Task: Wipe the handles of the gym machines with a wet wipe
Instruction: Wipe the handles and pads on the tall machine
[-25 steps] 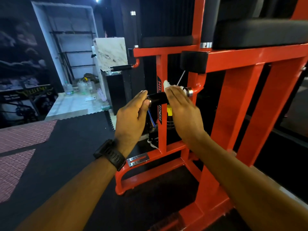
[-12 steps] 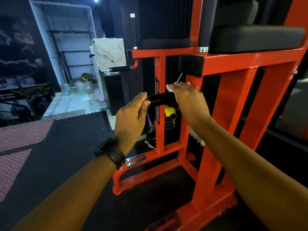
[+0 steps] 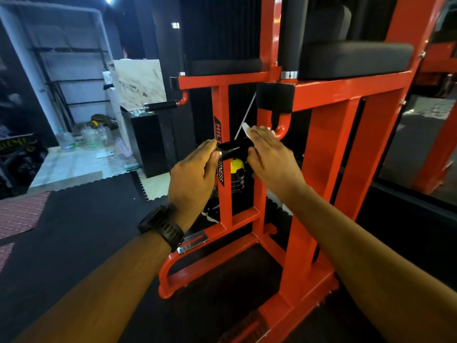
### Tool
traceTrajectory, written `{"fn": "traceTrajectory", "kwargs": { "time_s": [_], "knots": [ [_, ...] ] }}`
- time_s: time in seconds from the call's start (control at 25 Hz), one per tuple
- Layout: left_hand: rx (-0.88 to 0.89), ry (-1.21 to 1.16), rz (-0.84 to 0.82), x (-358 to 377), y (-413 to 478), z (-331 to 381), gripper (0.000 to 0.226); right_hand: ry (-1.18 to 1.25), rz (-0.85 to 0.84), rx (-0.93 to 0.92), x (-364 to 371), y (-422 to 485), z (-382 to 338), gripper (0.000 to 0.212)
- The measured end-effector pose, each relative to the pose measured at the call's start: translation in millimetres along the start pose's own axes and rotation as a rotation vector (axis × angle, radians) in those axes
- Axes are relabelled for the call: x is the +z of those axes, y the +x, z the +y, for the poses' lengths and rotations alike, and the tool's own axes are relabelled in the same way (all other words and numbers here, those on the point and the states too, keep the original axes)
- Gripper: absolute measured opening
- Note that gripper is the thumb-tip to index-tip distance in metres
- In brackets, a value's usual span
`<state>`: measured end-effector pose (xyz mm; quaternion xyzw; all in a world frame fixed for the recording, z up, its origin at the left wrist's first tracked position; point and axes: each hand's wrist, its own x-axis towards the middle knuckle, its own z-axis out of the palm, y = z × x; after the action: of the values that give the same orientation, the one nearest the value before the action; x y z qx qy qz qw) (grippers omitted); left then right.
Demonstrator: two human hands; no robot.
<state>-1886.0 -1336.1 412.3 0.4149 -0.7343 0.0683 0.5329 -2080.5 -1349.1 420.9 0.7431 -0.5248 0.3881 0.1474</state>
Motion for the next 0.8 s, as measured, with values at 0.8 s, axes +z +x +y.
{"fn": "traceTrajectory", "kwargs": {
  "time_s": [0.8],
  "knots": [
    [0.025,-0.02,-0.113,-5,5,-4,0.036,1.139,0.717,1.219,22,28,-93,0.025]
  ]
}}
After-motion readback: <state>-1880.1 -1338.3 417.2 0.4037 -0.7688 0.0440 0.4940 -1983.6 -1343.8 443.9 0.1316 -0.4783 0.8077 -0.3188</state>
